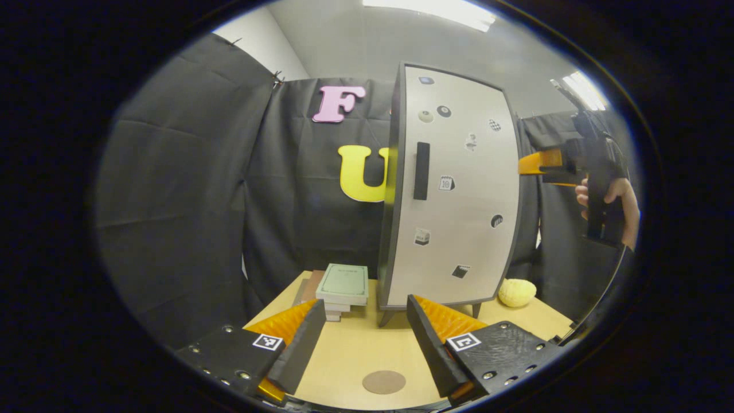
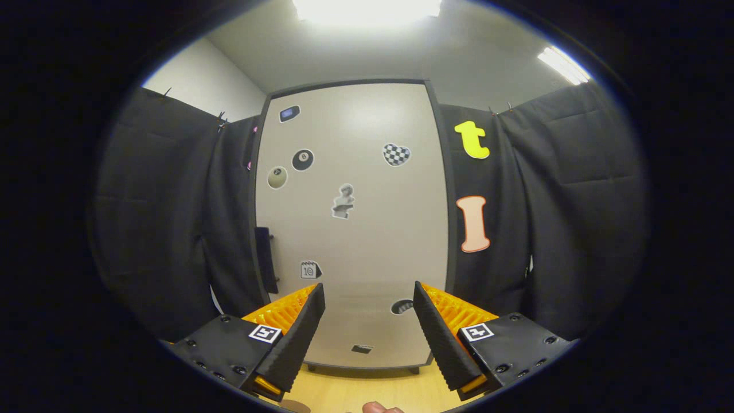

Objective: Open the cabinet door with the right hand, grasp the bottle in the cabinet with the left hand and place it on the coaster, then close the cabinet door with the right hand.

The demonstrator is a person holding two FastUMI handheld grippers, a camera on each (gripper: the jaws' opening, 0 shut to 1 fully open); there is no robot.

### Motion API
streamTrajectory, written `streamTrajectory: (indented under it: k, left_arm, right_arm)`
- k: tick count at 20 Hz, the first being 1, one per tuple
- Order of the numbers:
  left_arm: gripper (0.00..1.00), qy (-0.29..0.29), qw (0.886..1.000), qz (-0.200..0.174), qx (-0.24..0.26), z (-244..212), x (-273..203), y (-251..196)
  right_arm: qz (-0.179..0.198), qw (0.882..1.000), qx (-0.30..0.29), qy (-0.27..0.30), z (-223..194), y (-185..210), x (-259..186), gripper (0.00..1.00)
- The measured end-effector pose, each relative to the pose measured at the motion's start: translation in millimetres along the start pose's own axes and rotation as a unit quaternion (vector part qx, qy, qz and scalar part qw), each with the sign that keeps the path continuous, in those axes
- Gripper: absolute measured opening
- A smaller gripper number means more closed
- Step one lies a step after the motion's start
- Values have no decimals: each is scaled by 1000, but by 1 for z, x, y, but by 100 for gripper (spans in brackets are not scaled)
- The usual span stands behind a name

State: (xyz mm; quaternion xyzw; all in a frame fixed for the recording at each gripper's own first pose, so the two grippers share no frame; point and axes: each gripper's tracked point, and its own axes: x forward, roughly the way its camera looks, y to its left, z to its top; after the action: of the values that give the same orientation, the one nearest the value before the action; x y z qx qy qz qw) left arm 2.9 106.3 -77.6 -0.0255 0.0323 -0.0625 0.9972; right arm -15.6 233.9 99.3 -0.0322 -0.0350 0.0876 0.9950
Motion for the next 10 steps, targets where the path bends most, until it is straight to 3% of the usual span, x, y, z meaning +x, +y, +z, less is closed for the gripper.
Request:
streamTrajectory:
  k: [2, 3, 4, 6, 7, 8, 10]
  left_arm:
    - [88, -12, 1000, 20, -2, 4, -5, 19]
    - [88, -14, 1000, 25, -4, 2, -7, 25]
    - [88, -11, 999, 33, -5, 0, -9, 34]
    - [88, -8, 999, 49, -5, -3, -13, 51]
    - [86, -8, 998, 56, -3, -6, -16, 58]
    - [90, -7, 998, 63, 5, -7, -19, 65]
    - [88, -4, 996, 81, 21, -11, -24, 82]
  right_arm:
    - [26, 1000, -6, -6, 11, 27, 14, 98]
    - [37, 999, -12, -11, 17, 41, 19, 93]
    - [46, 999, -17, -17, 23, 54, 24, 98]
    - [62, 997, -27, -25, 33, 78, 37, 98]
    - [72, 997, -33, -26, 36, 90, 43, 93]
    - [80, 996, -39, -26, 39, 101, 49, 98]
    - [92, 994, -52, -23, 43, 119, 64, 98]
